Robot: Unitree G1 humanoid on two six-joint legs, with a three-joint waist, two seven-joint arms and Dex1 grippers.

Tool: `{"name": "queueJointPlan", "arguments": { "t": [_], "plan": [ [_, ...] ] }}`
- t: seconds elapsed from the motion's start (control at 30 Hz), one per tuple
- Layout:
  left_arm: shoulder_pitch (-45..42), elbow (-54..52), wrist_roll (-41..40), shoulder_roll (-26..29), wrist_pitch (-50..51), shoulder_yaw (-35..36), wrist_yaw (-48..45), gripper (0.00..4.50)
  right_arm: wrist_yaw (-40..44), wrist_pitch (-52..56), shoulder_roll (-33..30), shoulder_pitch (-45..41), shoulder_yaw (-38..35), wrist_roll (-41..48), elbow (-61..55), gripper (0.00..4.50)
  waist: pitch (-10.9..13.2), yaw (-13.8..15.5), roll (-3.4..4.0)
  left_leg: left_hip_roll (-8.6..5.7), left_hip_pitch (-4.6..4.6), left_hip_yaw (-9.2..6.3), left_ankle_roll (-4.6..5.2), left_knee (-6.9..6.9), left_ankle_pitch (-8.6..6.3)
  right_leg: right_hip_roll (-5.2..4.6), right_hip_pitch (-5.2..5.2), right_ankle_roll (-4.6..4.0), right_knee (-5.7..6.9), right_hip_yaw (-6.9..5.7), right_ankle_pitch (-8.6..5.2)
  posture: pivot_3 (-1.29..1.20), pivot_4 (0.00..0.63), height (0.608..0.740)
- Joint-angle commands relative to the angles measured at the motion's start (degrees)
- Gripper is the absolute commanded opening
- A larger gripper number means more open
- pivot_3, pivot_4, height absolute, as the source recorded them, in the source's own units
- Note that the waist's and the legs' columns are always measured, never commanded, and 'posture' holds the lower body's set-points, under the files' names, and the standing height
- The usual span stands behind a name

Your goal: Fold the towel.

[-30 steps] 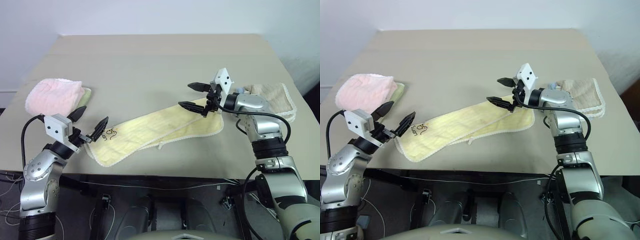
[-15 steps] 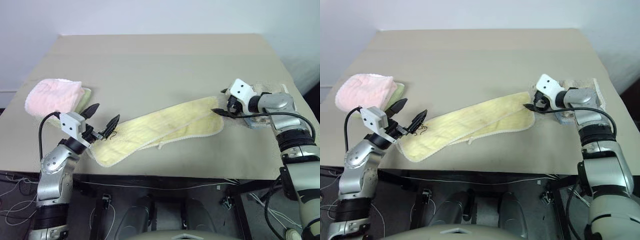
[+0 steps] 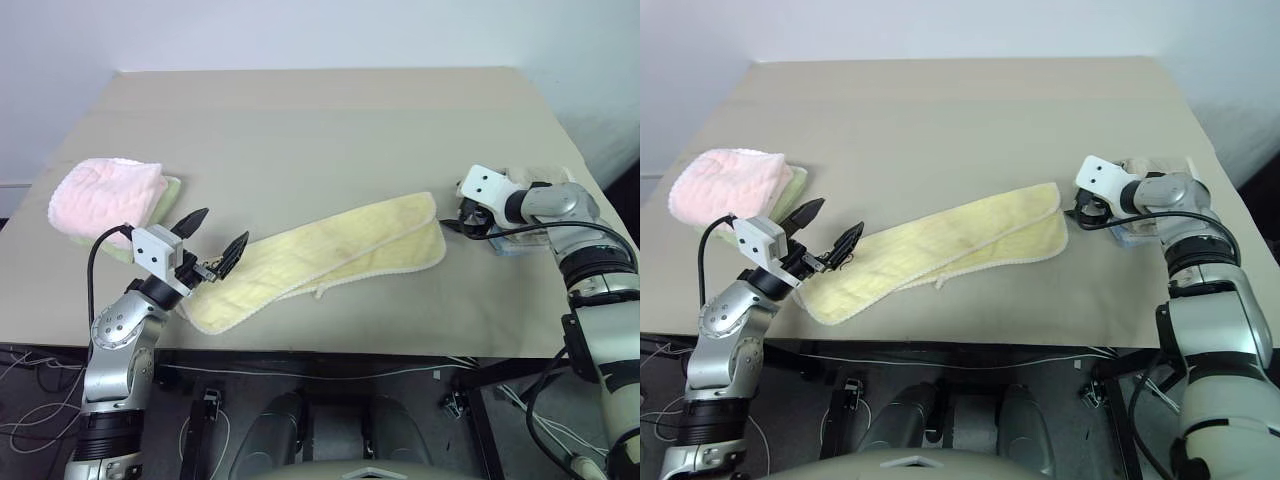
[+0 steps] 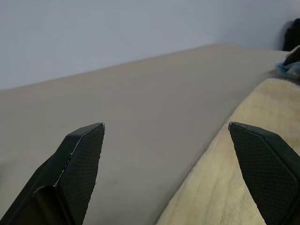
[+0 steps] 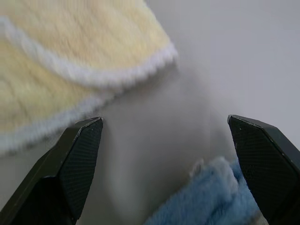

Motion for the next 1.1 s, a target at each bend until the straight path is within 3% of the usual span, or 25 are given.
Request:
{"name": "queueJointPlan", "arguments": {
  "t": [0.03,0.43,0.87,0.97,1.1],
  "plan": [
    [-0.8,-2.26,-0.37,0.29,0.55,-0.22,0.34,4.43,1.05,-0.66,-0.67,-2.04,-1.61,1.0,-1.76,4.5,0.0,0.02,0.0,0.0,0.0,0.0,0.0,0.0,0.0,0.0,0.0,0.0,0.0,0.0,0.0,0.0,0.15,0.74],
    [-1.73,-6.0,-0.2,-0.59,4.03,-2.63,2.41,4.43,4.37,-0.47,-0.44,-1.24,-1.89,2.42,-6.1,4.5,0.0,0.02,0.0,0.0,0.0,0.0,0.0,0.0,0.0,0.0,0.0,0.0,0.0,0.0,0.0,0.0,0.15,0.74],
    [-4.15,0.77,-0.59,-0.61,1.63,-1.85,0.01,4.43,5.58,-1.92,3.4,-0.18,-0.46,1.82,-4.8,4.5,0.0,0.02,0.0,0.0,0.01,0.0,-0.09,0.02,0.06,0.0,0.02,0.01,0.0,-0.01,0.01,0.0,0.15,0.74],
    [-4.05,2.79,-0.46,-0.6,0.04,-1.68,-1.01,4.5,3.34,-3.02,4.05,-1.13,-0.41,1.03,-2.59,3.96,0.0,0.03,0.0,-0.01,0.02,0.0,-0.08,0.04,0.05,0.0,0.05,0.01,0.0,-0.01,0.01,0.0,0.15,0.74],
    [-3.94,5.65,-0.47,-0.38,-2.52,-1.09,-2.27,4.5,1.67,-2.1,4.11,-2.41,0.24,-0.75,-0.05,2.61,0.0,0.01,0.0,-0.01,0.02,0.0,-0.1,0.04,0.06,0.0,0.04,0.01,0.01,-0.01,0.02,0.0,0.15,0.74]
  ]
}}
